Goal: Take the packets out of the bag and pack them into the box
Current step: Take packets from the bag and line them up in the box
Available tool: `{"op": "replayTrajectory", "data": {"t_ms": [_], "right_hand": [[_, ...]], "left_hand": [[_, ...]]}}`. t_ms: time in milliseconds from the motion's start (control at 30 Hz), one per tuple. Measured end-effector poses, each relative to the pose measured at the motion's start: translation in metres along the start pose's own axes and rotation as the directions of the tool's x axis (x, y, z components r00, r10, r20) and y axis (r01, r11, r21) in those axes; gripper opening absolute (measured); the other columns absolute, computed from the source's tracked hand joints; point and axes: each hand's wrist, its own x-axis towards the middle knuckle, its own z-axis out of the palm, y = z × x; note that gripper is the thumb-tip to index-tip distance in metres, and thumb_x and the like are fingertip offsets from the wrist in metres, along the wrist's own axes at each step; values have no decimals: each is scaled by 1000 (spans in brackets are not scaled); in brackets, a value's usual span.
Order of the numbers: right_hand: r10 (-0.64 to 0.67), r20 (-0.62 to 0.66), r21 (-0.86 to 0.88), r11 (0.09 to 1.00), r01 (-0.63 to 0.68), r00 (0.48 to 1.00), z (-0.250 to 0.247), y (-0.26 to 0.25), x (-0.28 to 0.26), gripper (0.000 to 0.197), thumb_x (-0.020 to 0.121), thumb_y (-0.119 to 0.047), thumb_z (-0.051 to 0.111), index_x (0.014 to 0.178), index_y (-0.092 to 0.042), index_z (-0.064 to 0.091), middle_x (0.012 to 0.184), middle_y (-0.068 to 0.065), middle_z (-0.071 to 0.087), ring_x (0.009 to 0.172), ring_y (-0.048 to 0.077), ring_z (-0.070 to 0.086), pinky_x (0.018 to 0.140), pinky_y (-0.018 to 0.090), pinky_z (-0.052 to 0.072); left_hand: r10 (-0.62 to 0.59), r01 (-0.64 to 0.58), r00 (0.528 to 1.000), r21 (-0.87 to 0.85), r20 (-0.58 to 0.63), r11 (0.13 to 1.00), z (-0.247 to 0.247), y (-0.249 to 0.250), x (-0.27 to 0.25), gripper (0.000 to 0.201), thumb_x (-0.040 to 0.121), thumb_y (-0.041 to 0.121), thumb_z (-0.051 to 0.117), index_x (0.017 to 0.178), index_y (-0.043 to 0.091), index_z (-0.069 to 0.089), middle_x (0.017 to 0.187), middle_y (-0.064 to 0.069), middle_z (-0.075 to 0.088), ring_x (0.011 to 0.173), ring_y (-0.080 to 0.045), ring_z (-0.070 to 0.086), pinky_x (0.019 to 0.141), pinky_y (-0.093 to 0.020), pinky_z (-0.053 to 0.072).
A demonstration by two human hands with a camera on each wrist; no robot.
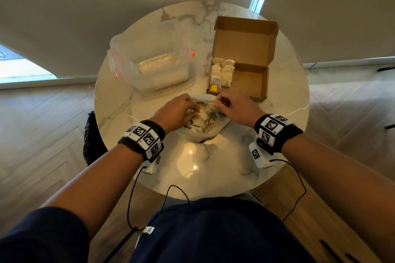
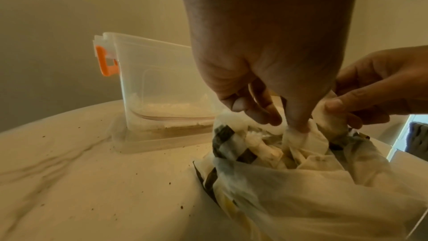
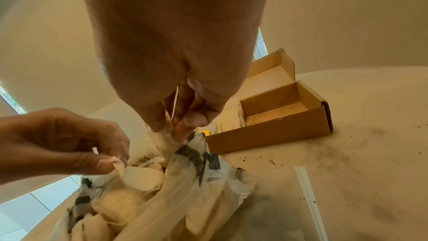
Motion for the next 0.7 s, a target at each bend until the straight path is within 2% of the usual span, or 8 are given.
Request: {"op": "replayTrajectory", "data": {"t_ms": [67,200,367,433,533,633,700], "right_hand": [[-12,-18,8,1000,12,1000,-1,0,1,20,98,-32,60,106,-16,69,93,0,68,82,13,61,70,18,46],[-43,-32,3,999,43,999,-4,-4,5,18,98,-30,61,105,-15,69,90,-2,67,75,4,57,65,7,40],[-67,-6,7,998,67,998,-4,-8,9,18,98,-33,61,104,-20,70,86,-7,65,74,-2,56,63,7,36],[-77,1,7,997,77,997,-5,-10,9,16,98,-29,61,106,-19,71,86,-8,64,72,-3,55,63,8,37],[-88,26,9,996,88,996,-7,-12,8,16,98,-25,61,108,-18,72,85,-7,64,71,-2,56,63,6,40],[-115,44,9,993,115,992,-8,-11,9,17,97,-25,63,110,-19,72,87,-10,65,73,-4,57,66,6,41],[-108,50,7,994,108,993,-8,-10,9,18,97,-25,63,111,-20,72,87,-8,66,75,-2,58,65,8,41]], "left_hand": [[77,-77,997,-52,-8,996,-7,4,1,23,96,34,63,112,20,71,106,3,60,88,-10,54,79,-26,47],[182,-181,983,-118,-2,976,-19,13,3,22,97,34,61,114,23,70,101,7,66,86,-8,57,75,-20,45],[153,-167,982,-122,-113,978,-22,21,6,20,98,30,61,113,20,68,101,5,68,87,-7,60,77,-20,48],[111,-134,981,-142,-158,981,-22,23,6,19,98,29,61,113,19,66,96,7,67,81,-5,59,73,-19,47],[53,-82,985,-178,-165,981,-21,23,8,25,98,31,61,120,20,62,87,9,66,73,-3,58,66,-16,45],[100,-116,980,-86,-169,990,-20,21,10,24,98,29,61,117,16,66,97,2,69,82,-7,59,72,-16,42],[114,-126,976,-55,-183,990,-20,22,11,21,97,27,61,112,14,68,97,-1,69,82,-7,55,73,-18,40]]}}
